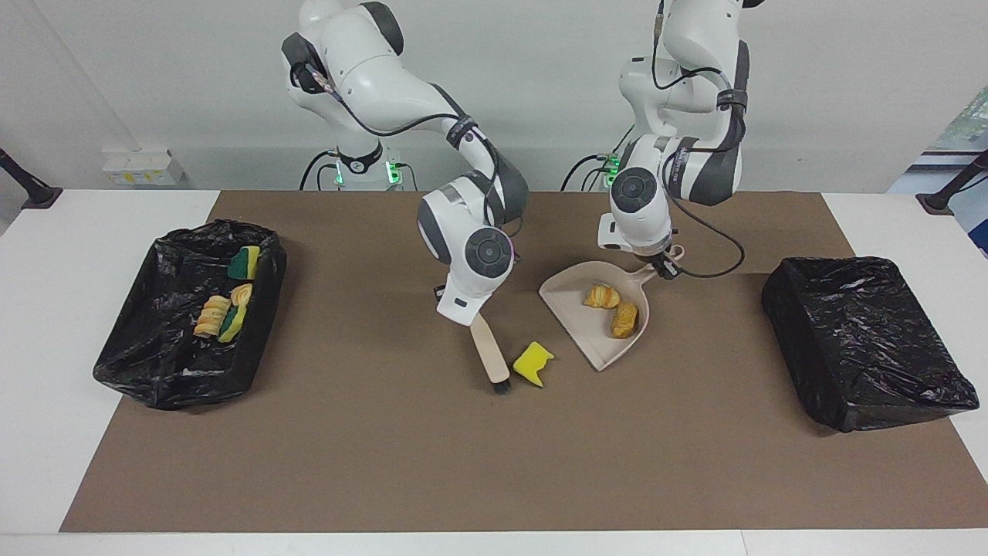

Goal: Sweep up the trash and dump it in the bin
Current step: 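Lift the brush out of the dustpan with the right gripper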

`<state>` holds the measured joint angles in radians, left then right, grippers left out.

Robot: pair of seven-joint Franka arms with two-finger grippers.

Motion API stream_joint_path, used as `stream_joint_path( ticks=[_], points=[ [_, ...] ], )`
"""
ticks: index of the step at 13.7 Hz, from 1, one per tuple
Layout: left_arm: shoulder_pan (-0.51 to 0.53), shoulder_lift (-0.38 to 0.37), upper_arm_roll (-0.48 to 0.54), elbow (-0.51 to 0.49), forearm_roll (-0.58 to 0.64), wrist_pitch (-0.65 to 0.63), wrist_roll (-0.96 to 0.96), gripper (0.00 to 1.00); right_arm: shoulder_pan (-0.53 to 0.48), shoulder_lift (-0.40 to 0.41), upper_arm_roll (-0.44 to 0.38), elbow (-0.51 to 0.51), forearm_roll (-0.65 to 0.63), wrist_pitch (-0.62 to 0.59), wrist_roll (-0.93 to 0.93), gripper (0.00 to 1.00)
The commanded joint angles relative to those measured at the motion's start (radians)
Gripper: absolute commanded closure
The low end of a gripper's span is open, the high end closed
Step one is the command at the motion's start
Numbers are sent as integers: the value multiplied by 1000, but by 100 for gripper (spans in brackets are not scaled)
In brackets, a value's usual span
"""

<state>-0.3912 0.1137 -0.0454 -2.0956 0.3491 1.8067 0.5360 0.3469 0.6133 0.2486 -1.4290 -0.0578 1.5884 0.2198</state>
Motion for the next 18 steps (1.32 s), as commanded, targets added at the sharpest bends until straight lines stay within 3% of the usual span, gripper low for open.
stream_joint_path(
  ticks=[1, 4, 6, 8, 11, 18],
  points=[
    [-15, 49, 1, 83, 37, -76, -8, 100, 36, 11, 26, 19, 15, -15, 16, 100],
    [-14, 92, -1, 133, 39, -93, -1, 100, 34, -15, 96, -40, 32, 19, -80, 100],
    [-17, 168, -4, 190, 41, -116, -1, 100, 27, -44, 104, -97, 50, 57, -227, 100],
    [-18, 176, -5, 193, 42, -115, -1, 100, 6, -64, 104, -102, 110, 77, -325, 100],
    [-17, 162, -5, 190, 41, -110, 7, 100, -34, -96, 103, -103, 121, 62, -353, 100],
    [23, 75, -4, 163, 37, -101, 267, 100, -193, -185, 98, -111, 107, -128, -347, 100]
  ],
)
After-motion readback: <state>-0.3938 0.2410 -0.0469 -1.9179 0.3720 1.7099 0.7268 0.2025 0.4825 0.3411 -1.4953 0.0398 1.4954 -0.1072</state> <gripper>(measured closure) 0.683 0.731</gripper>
